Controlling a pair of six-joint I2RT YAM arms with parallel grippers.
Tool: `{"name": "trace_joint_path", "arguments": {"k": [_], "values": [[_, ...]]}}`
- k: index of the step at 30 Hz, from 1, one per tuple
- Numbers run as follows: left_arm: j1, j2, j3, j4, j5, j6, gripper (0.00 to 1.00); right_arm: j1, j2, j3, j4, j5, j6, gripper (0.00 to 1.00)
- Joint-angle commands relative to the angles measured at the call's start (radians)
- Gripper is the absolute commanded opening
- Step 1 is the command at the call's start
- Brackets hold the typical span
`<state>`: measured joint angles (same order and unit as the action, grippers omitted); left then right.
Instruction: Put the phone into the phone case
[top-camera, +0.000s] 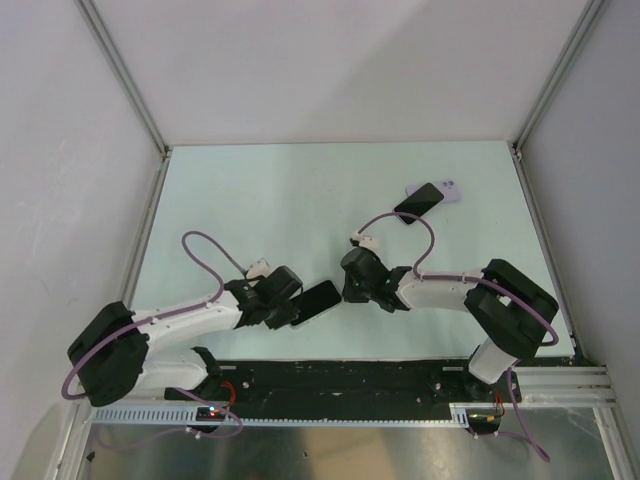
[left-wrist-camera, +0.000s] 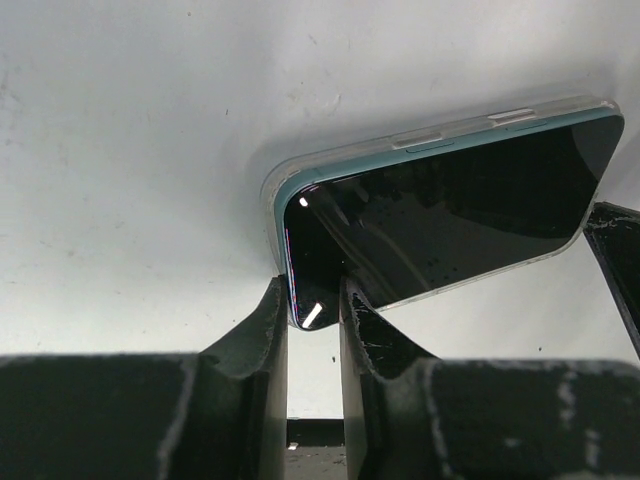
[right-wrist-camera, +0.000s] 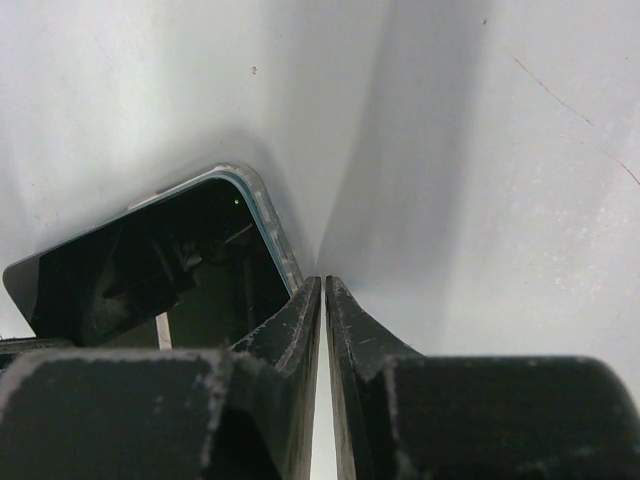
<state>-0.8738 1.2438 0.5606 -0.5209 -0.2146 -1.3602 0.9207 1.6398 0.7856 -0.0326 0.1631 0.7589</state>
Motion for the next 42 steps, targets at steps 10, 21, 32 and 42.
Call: {"name": "trace_joint_path", "arguments": {"k": [10, 21, 32, 42], "values": [[-0.114, 0.353, -0.109, 0.356, 0.092, -0.059, 0.00, 0.046, 0.048, -0.014, -0.078, -0.049, 0.020, 0.14], [-0.128, 0.471, -0.093, 0.445, 0.124, -0.033, 0.00, 0.005, -0.041, -0.018, -0.132, -0.004, -0.011, 0.14], [-0.127, 0.537, -0.032, 0.429, 0.119, 0.054, 0.00, -0.092, -0.165, -0.061, -0.155, -0.012, -0.056, 0.16], [-0.090, 0.463, 0.026, 0.326, 0.065, 0.145, 0.00, -0.198, -0.315, -0.089, -0.151, -0.015, -0.145, 0.23]]}}
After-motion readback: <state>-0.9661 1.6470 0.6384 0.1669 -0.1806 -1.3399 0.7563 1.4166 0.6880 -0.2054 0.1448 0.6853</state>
